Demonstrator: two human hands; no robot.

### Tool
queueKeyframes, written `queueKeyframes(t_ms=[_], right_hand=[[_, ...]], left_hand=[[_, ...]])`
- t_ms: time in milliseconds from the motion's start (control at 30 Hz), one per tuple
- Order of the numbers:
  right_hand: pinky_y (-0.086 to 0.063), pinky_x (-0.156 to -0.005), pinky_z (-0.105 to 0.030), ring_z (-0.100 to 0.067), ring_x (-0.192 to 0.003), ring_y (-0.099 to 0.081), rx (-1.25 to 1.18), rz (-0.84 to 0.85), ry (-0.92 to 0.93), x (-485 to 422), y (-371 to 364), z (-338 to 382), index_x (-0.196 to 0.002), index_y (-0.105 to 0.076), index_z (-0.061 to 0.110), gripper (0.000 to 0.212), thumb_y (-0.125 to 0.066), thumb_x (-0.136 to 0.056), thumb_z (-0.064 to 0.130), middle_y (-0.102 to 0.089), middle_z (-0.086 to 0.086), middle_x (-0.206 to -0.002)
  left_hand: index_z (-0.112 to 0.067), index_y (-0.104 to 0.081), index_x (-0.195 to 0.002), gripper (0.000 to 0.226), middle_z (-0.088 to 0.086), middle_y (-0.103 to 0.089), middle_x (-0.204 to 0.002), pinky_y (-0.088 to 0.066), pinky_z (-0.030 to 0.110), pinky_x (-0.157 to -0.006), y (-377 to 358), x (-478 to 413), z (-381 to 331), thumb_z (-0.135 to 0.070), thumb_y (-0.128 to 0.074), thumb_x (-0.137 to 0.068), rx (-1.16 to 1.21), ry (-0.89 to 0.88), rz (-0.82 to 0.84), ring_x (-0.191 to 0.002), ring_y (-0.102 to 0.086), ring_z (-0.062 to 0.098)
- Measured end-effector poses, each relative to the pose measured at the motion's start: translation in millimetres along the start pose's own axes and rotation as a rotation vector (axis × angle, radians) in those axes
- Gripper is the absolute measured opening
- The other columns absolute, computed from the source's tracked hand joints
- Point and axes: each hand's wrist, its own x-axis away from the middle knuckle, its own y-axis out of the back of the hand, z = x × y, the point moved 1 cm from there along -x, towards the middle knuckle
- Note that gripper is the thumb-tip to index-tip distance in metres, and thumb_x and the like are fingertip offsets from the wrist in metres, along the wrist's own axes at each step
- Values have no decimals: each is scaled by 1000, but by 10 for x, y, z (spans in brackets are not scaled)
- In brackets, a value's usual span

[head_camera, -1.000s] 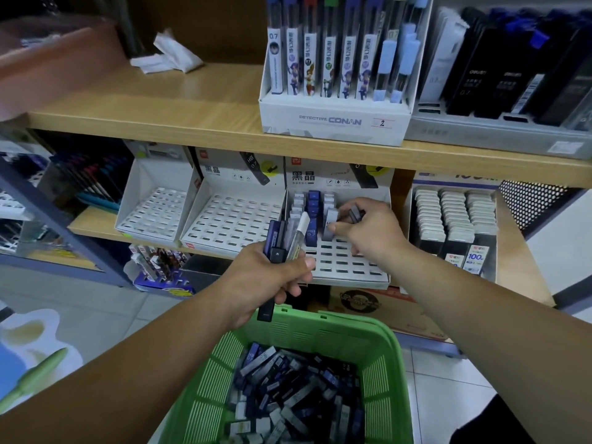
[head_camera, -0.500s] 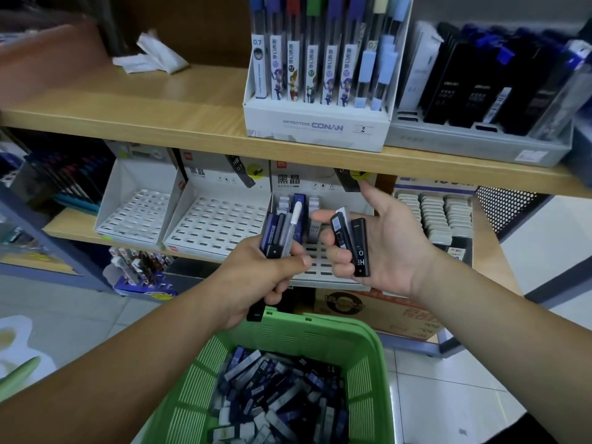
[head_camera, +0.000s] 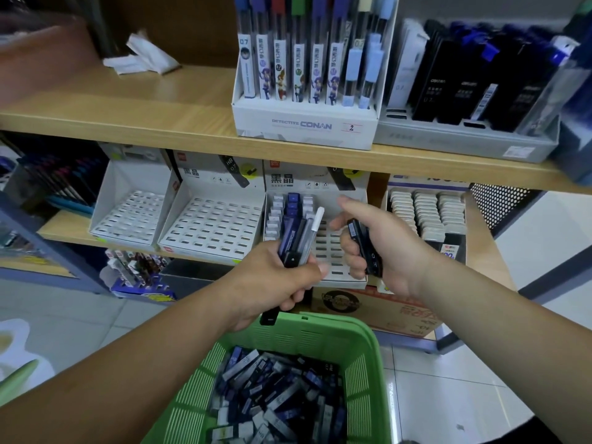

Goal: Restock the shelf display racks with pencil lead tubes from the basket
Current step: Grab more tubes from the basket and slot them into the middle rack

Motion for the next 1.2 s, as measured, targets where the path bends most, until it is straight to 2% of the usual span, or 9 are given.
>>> queueKeyframes(t_ms=[167, 300, 467, 600, 733, 867, 967, 1100, 1200], right_hand=[[-32, -47, -30, -22, -46, -37, 118, 31, 230, 53, -157, 32, -102, -76, 21, 27, -80, -85, 42, -68, -8, -84], [-34, -47, -29, -22, -46, -37, 79, 48, 212, 56, -206, 23, -110, -76, 23, 22, -78, -90, 30, -75, -11, -104], [-35, -46, -30, -22, -43, -37, 180, 57, 271, 20, -223, 36, -115, -75, 31, 22, -75, -94, 23, -51, -20, -65], [-34, -42, -28, -17, -41, -39, 271, -98, 339, 30, -243, 6, -121, -68, 27, 36, -81, -87, 32, -72, -4, -98], [-31, -47, -29, -19, -39, -37, 235, -148, 231, 116, -247, -60, -96, -64, 10, 33, -82, -85, 36, -70, -25, -79], [-30, -50, -29, -20, -44, -35, 329, 131, -17, 361, -455, -256, -103, -65, 7, 39, -86, -81, 31, -79, -11, -85], [-32, -52, -31, -21, -44, -34, 197, 67, -39, 419, -570, -357, -105, -62, 8, 35, -85, -83, 22, -75, -7, -69], [-34, -48, -27, -19, -43, -35, 108, 66, -63, 425, -497, -272, -102, -64, 10, 27, -83, -84, 14, -76, -18, -82], [-32, -48, -28, -19, -43, -36, 132, 14, -22, 445, -359, -187, -110, -69, 9, 26, -79, -86, 8, -71, -18, -74]], left_hand=[[-21, -56, -110, 29, 12, -60, -92, -64, 47, -69, -66, 101, -62, -39, -73, -94, 142, 99, 74, -71, -64, 20], [-23, -56, -106, 31, 5, -58, -83, -39, 28, -47, -54, 104, -24, -43, -75, -92, 109, 101, 29, -57, -48, 13], [-15, -61, -101, 25, 0, -54, -72, -26, 23, -43, -11, 86, 21, -32, -77, -92, 108, 100, 56, -53, -41, 10], [-13, -55, -101, 25, 2, -54, -71, -34, 24, -48, 1, 68, -21, -33, -70, -97, 385, 121, 34, -56, -46, 12], [-15, -63, -89, 25, 3, -55, -71, -48, 28, -56, 68, 32, -83, -37, -68, -98, 574, 79, -145, -60, -52, 14], [-9, -65, -90, 25, 9, -61, -78, -60, 33, -68, 66, 59, -87, -33, -69, -98, 674, 22, -280, -68, -61, 18], [-10, -64, -87, 29, 8, -66, -76, -57, 40, -75, 21, 100, -101, -37, -69, -97, 667, 27, -268, -68, -63, 20], [-8, -64, -96, 16, 8, -64, -77, -62, 39, -79, 79, 121, -122, -24, -68, -99, 715, -38, -300, -69, -65, 19], [-7, -64, -106, 15, 12, -67, -86, -64, 41, -76, 232, 98, -38, -18, -70, -99, 524, -63, -422, -75, -71, 19]])
